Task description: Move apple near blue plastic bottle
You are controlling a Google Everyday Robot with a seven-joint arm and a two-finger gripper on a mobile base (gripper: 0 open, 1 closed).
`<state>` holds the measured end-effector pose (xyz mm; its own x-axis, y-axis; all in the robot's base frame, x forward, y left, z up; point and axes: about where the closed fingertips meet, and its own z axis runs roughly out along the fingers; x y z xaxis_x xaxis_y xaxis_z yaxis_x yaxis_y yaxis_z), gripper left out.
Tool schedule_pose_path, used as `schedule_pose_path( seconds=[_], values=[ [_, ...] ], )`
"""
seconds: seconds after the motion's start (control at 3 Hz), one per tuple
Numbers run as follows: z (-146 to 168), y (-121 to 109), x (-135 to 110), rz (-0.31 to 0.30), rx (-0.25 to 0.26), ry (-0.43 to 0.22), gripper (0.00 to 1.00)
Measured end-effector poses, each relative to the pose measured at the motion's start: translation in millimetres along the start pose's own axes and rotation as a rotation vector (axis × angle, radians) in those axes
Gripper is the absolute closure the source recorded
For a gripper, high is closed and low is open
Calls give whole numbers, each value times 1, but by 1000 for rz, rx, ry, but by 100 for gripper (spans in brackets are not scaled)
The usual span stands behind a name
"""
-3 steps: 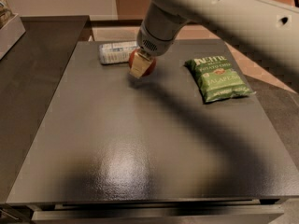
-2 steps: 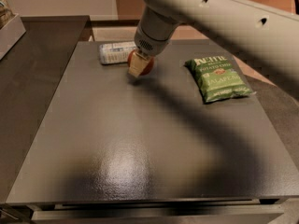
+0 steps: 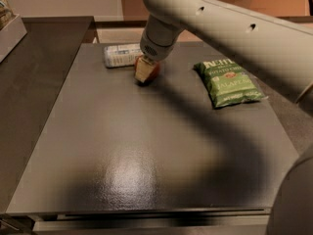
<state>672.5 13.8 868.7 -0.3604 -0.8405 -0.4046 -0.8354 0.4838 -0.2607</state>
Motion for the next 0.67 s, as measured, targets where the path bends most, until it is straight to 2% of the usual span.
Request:
schedule_pose_path(
  seconds=[0.67],
  values=[
    [8, -4, 0, 9, 4, 1, 13]
  ],
)
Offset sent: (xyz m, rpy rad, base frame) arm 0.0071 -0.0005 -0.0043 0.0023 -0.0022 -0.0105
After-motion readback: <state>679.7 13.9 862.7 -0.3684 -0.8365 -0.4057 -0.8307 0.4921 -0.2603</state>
